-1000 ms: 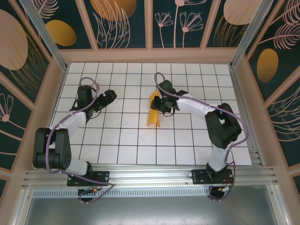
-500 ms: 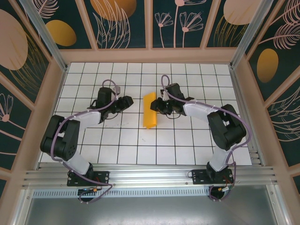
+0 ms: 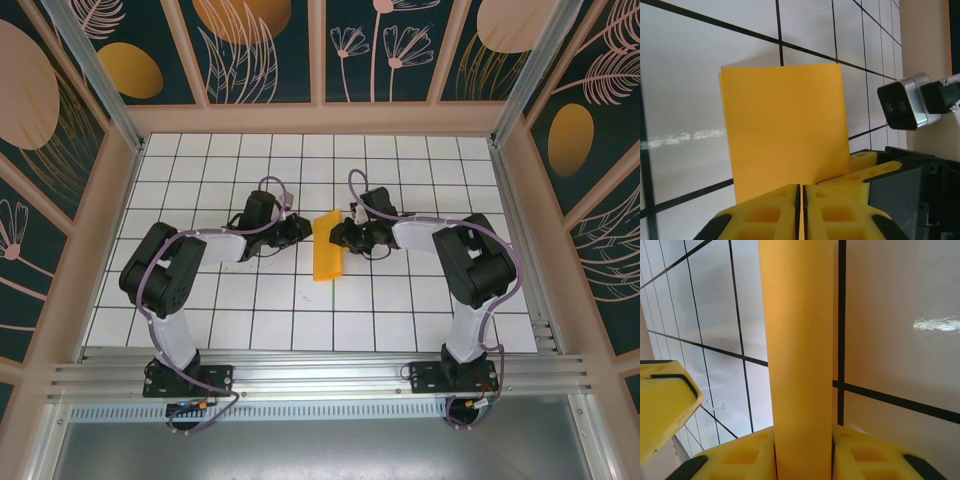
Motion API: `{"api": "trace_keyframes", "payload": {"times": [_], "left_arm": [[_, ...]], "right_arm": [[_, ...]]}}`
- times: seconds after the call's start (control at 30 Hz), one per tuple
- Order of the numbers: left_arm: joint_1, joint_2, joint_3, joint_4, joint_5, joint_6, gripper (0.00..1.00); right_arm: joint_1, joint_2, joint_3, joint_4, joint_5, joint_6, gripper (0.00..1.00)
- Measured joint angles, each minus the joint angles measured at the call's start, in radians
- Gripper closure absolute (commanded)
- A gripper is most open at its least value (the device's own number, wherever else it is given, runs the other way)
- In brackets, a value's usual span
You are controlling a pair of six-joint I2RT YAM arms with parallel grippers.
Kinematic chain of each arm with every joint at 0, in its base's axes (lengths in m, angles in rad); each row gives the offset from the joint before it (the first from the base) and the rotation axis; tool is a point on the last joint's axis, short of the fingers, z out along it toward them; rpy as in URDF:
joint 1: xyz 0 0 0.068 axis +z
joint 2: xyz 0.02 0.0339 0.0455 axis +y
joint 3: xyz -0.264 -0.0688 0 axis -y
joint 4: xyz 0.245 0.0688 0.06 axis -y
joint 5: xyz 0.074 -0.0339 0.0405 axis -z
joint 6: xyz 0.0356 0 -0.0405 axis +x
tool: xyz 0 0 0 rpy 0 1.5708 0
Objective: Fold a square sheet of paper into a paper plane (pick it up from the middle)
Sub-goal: Hold the square sheet of paper at the center of the table.
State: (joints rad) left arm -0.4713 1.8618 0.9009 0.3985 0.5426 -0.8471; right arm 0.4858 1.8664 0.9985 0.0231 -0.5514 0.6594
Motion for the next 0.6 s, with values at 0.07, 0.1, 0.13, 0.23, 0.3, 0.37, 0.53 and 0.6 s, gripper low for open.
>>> {"api": "trace_keyframes", "payload": {"times": [0.07,0.1,0.13,0.23,0.3,0.37,0.53,0.6], "left_arm": [[-0.010,0.021,0.014,0.001,0.000,0.000,0.90],[-0.014,0.029,0.021,0.001,0.000,0.000,0.91],[-0.016,0.037,0.028,0.000,0.000,0.000,0.92],[-0.025,0.062,0.044,-0.003,0.000,0.005,0.93],[-0.027,0.074,0.046,-0.010,0.000,0.008,0.94],[-0.029,0.087,0.056,-0.020,0.002,0.008,0.95],[-0.033,0.113,0.087,-0.026,0.004,0.015,0.97],[-0.035,0.121,0.098,-0.039,0.003,0.020,0.97]], "right_arm": [[-0.003,0.001,0.000,0.000,0.000,0.000,0.71],[-0.005,0.001,0.000,0.000,0.000,0.000,0.70],[-0.006,0.002,0.000,-0.001,0.000,0.000,0.70],[-0.007,0.007,0.000,-0.002,0.000,-0.007,0.70],[-0.007,0.016,0.000,-0.005,0.000,-0.011,0.70],[-0.007,0.030,0.000,-0.011,0.000,-0.020,0.70],[-0.009,0.037,0.003,-0.019,-0.003,-0.033,0.70],[-0.009,0.037,0.005,-0.022,-0.003,-0.034,0.70]]}}
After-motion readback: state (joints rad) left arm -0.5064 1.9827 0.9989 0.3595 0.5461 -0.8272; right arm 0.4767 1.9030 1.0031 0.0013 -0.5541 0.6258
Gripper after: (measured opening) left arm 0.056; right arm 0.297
